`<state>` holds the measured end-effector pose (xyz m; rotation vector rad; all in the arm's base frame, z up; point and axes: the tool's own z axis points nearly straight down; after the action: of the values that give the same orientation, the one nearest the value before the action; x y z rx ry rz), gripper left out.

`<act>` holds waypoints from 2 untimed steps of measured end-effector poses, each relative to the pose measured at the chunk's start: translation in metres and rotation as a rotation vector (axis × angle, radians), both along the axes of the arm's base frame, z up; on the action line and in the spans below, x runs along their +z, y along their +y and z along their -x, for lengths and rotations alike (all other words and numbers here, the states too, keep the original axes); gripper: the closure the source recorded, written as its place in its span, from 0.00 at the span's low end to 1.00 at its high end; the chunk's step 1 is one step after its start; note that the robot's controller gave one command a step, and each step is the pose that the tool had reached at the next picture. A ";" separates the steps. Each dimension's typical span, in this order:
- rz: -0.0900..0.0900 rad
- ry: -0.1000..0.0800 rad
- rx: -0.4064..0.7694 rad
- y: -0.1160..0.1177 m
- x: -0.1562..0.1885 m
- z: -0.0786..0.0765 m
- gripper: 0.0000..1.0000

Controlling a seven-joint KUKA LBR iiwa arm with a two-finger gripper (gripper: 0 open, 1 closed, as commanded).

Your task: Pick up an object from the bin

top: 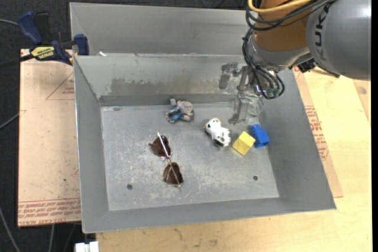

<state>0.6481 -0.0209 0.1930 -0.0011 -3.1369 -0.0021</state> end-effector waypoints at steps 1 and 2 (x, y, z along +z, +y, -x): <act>0.000 -0.007 0.000 0.000 0.005 -0.001 0.00; 0.000 -0.011 -0.088 -0.035 -0.056 -0.002 0.00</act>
Offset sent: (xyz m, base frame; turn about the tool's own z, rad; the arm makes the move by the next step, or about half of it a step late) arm 0.0008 -0.0724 -0.1230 0.1820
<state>0.6504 -0.0563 0.1368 -0.1401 -3.1451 -0.0023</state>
